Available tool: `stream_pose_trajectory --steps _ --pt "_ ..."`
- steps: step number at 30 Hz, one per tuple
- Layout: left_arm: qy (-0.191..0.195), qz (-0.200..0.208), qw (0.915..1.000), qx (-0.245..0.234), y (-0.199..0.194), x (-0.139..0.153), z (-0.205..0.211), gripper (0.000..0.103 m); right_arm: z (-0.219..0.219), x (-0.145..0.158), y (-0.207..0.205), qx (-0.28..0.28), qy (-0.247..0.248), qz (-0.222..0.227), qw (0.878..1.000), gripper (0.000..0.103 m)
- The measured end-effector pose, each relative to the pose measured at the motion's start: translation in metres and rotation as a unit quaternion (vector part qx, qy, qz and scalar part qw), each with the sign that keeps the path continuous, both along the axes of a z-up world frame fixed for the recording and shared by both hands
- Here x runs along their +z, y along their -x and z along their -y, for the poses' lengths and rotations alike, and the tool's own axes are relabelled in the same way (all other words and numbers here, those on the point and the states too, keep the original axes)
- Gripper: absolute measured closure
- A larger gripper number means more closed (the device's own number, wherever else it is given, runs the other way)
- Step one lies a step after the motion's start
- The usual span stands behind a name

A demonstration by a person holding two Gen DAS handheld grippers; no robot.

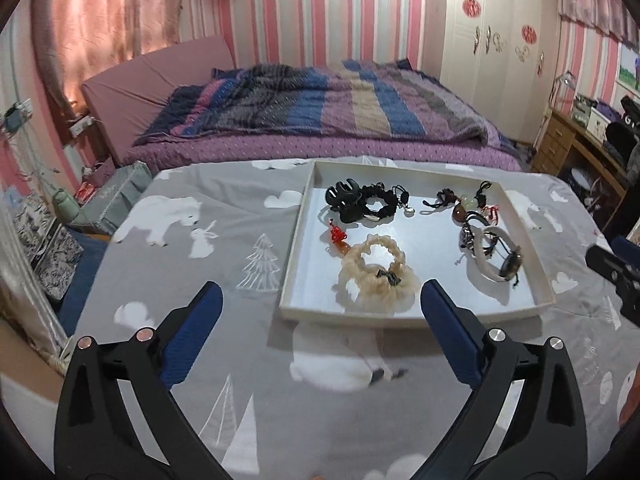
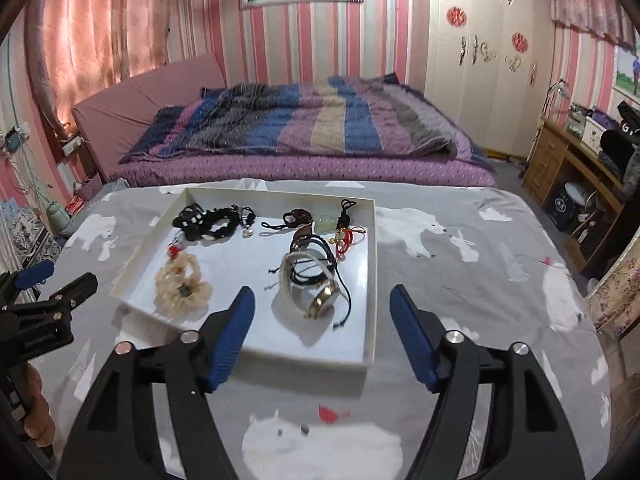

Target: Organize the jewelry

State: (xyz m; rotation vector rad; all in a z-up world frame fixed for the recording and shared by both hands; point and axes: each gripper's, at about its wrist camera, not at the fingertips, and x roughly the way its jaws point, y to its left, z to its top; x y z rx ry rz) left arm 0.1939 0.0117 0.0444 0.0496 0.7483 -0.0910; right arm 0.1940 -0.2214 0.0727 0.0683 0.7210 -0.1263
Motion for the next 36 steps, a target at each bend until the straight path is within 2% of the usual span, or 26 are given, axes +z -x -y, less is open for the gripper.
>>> stream_pose_trajectory --steps 1,2,5,10,12,16,21,27,33,36 --pt "0.005 0.003 1.0 0.002 0.007 0.002 -0.002 0.003 -0.002 0.003 0.011 -0.004 0.002 0.005 1.0 0.012" --pt "0.009 0.005 0.9999 0.006 0.018 0.004 -0.006 0.003 -0.004 0.006 0.024 -0.01 0.005 0.015 1.0 0.01" --pt "0.0 0.006 0.9999 0.009 0.037 0.003 -0.007 0.003 -0.008 0.009 0.054 -0.019 0.006 0.034 0.999 0.009" --pt "0.006 -0.001 0.9998 0.021 0.069 -0.001 -0.017 0.003 -0.011 0.004 0.087 -0.015 -0.012 0.023 1.0 0.009" --pt "-0.002 0.003 0.9997 0.023 0.08 -0.002 -0.016 0.003 -0.012 0.003 0.097 -0.014 -0.013 0.025 1.0 0.008" --pt "-0.017 0.01 0.9995 0.024 0.103 -0.003 -0.012 0.003 -0.016 0.004 0.117 -0.02 0.004 0.035 0.999 0.002" --pt "-0.022 0.032 0.9988 0.03 0.13 -0.004 -0.01 0.003 -0.018 0.0 0.136 -0.032 0.005 0.049 0.998 0.002" --pt "-0.031 0.051 0.998 0.019 0.152 -0.001 -0.001 0.003 -0.016 -0.014 0.151 -0.04 0.011 0.038 0.998 0.002" --pt "-0.015 0.052 0.9984 0.015 0.16 0.002 0.0 0.003 -0.014 -0.021 0.159 -0.047 0.007 0.032 0.998 0.002" --pt "-0.02 0.058 0.998 0.018 0.162 0.002 0.001 0.003 -0.014 -0.02 0.162 -0.05 0.015 0.034 0.998 0.002"
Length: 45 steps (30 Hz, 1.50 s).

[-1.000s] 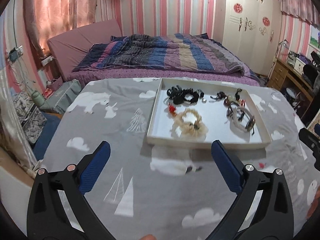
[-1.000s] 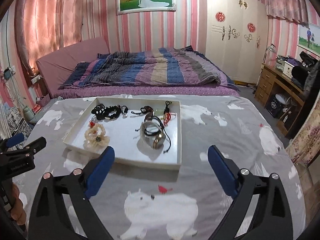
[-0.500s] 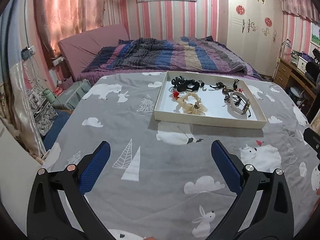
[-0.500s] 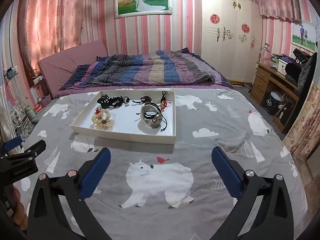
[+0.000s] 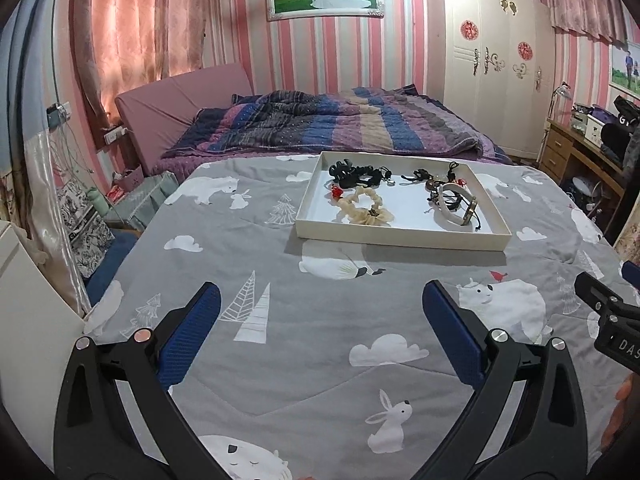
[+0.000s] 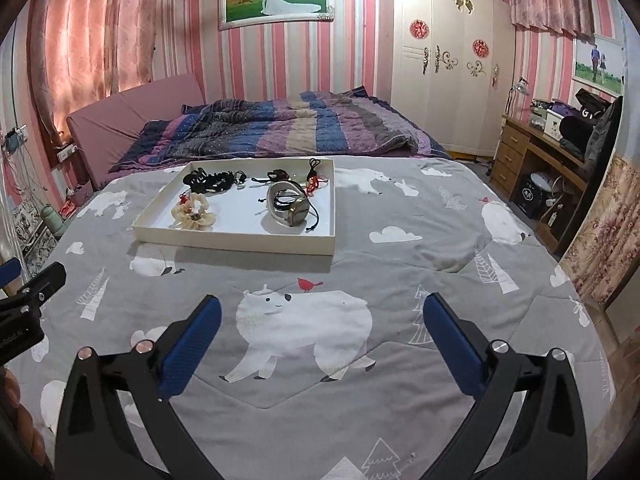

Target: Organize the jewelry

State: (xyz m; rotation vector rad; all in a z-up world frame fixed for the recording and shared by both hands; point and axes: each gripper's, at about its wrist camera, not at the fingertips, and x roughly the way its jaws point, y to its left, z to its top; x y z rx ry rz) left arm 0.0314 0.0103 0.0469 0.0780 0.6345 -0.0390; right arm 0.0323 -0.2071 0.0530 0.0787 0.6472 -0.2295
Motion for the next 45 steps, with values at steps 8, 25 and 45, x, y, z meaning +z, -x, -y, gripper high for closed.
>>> stream_pose_trajectory --steps 8,25,45 --pt "-0.001 0.004 1.0 0.001 0.003 -0.001 0.001 0.003 -0.005 0.005 0.002 0.002 0.011 0.006 1.0 0.002" --pt "-0.002 0.0 1.0 -0.007 0.003 -0.004 0.007 0.003 -0.008 0.01 0.003 0.002 0.025 0.011 1.0 0.002" --pt "-0.007 0.006 0.9999 -0.011 0.003 -0.005 0.011 0.003 -0.005 0.008 0.001 -0.004 0.025 0.007 1.0 0.002"
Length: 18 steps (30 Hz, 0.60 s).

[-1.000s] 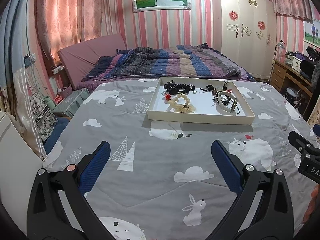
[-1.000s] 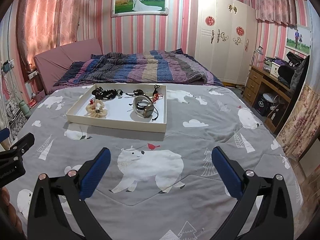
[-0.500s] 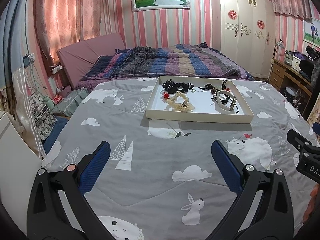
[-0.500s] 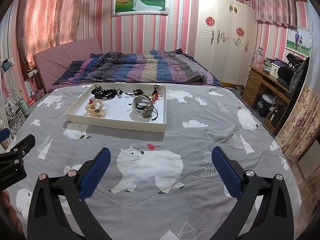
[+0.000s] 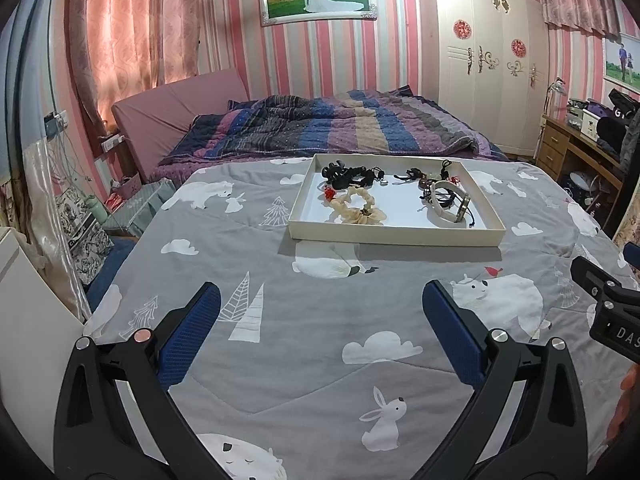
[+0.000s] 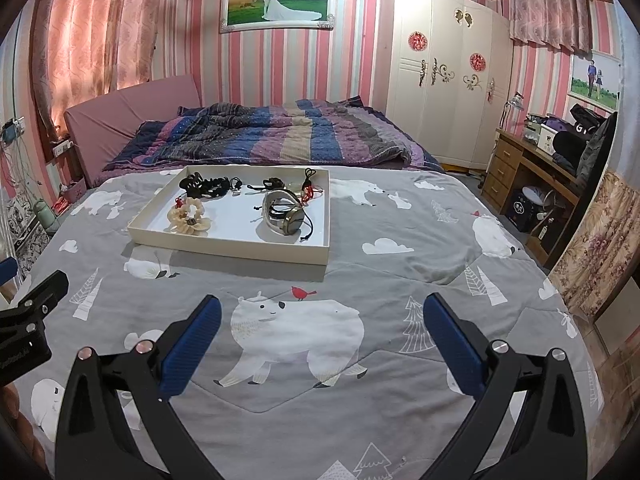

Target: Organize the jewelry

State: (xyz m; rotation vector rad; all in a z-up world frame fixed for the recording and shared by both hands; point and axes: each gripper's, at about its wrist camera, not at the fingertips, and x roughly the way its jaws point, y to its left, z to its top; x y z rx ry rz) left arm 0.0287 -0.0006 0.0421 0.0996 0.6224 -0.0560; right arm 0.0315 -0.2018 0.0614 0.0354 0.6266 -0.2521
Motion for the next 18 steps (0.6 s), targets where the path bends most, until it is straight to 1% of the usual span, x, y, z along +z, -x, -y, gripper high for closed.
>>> stream_pose_trajectory --steps 18 --pt "0.001 -0.005 1.0 0.0 -0.0006 -0.0009 0.0011 0.003 0.0005 -0.0003 0.0008 -0.004 0.001 0.0 1.0 0.002"
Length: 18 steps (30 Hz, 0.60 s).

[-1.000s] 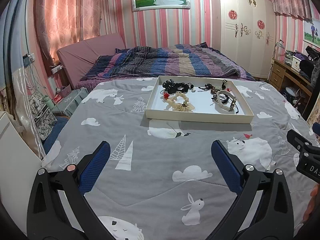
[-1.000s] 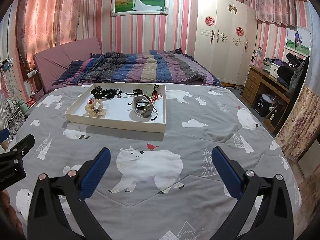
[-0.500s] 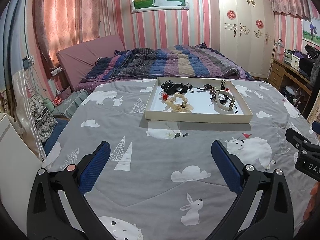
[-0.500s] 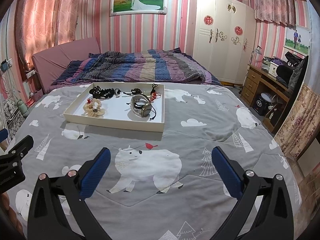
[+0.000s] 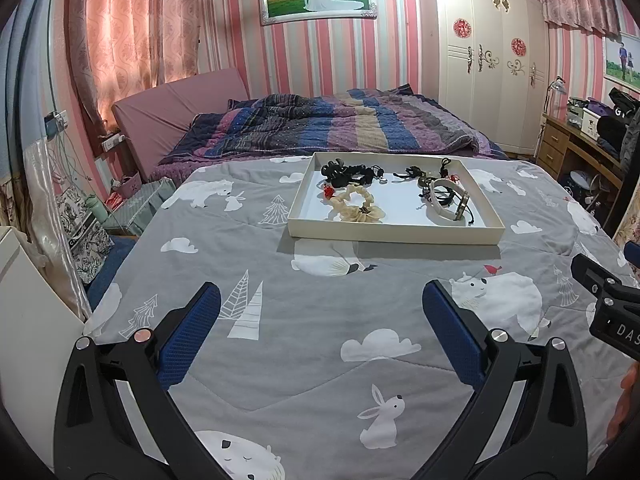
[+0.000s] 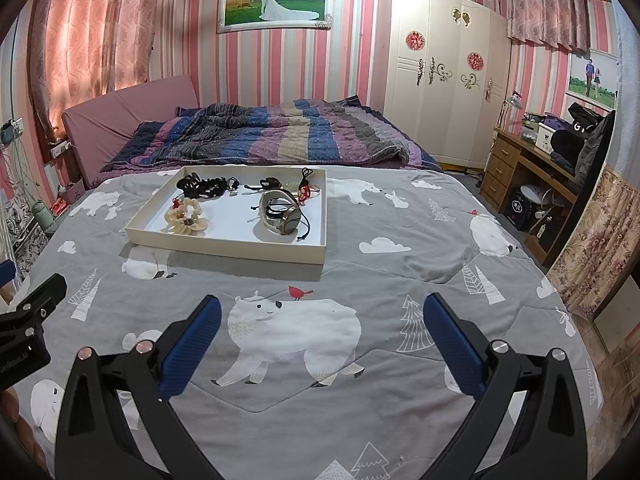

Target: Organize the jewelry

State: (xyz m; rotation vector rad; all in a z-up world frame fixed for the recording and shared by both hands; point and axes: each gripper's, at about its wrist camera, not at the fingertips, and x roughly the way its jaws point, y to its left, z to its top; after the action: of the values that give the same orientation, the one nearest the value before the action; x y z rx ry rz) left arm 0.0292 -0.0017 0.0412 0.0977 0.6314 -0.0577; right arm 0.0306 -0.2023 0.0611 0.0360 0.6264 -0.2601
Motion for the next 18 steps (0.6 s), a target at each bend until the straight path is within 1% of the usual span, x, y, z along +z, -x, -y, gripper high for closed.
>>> stream_pose_trajectory --steps 18 --pt "0.0 -0.001 1.0 0.003 0.0016 -0.0006 0.0009 0.003 0.0001 0.0009 0.0015 -0.002 0.001 0.0 1.0 0.002"
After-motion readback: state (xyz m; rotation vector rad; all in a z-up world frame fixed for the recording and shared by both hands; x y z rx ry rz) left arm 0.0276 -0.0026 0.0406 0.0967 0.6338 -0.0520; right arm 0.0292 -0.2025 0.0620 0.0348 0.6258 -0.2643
